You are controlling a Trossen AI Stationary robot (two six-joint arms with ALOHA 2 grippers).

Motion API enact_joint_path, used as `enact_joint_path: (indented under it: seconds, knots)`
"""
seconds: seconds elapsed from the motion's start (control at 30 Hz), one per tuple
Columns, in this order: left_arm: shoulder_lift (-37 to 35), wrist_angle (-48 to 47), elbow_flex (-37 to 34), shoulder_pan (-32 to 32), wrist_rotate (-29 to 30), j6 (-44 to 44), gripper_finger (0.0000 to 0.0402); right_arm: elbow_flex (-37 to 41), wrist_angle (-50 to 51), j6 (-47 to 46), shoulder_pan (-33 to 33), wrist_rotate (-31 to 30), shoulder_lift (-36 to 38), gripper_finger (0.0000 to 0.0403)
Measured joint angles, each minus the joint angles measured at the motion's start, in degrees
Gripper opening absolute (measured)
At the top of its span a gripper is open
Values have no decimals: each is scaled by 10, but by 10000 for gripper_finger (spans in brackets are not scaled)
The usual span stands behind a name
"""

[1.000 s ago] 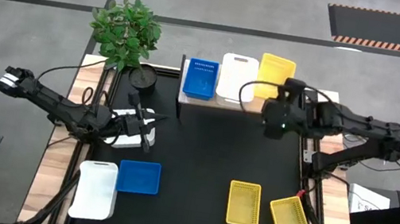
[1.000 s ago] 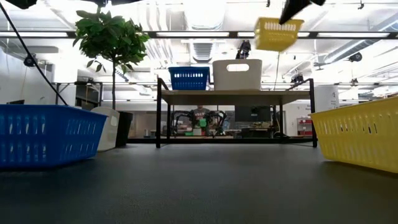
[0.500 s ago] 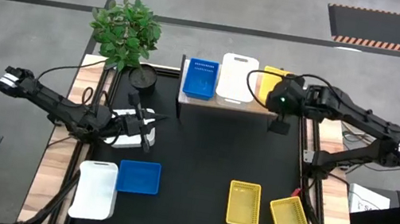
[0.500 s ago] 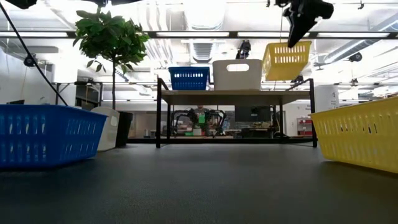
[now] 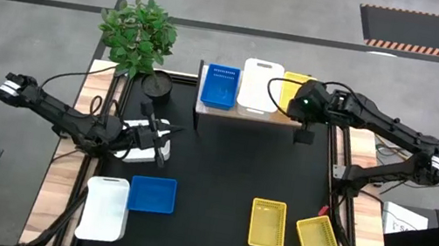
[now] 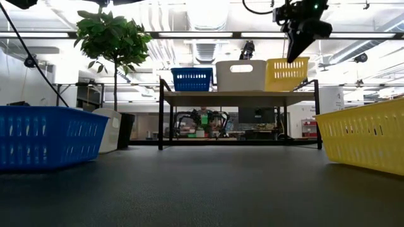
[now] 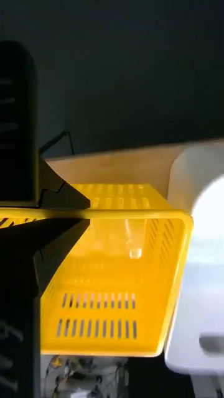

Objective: Stack baskets on shelf by color
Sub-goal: Put the left yellow bin on the shelf

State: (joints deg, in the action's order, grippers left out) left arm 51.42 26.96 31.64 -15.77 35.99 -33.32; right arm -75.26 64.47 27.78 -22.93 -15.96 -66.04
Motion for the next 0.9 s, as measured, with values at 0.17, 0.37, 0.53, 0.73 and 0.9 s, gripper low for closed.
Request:
enact_joint_path:
  seconds: [0.17,0.37,0.53,0.73,0.9]
  knots:
    - [0,0,0,0,0,0,0,25,-27,9,-15,20,-2,9]
    - [0,0,0,0,0,0,0,48,-49,26,-20,25,-2,9]
    - [0,0,0,0,0,0,0,54,-48,30,-21,25,-2,25]
    - [0,0,0,0,0,0,0,54,-48,19,-21,24,-2,62]
    - [0,0,0,0,0,0,0,48,-44,17,-21,23,-1,94]
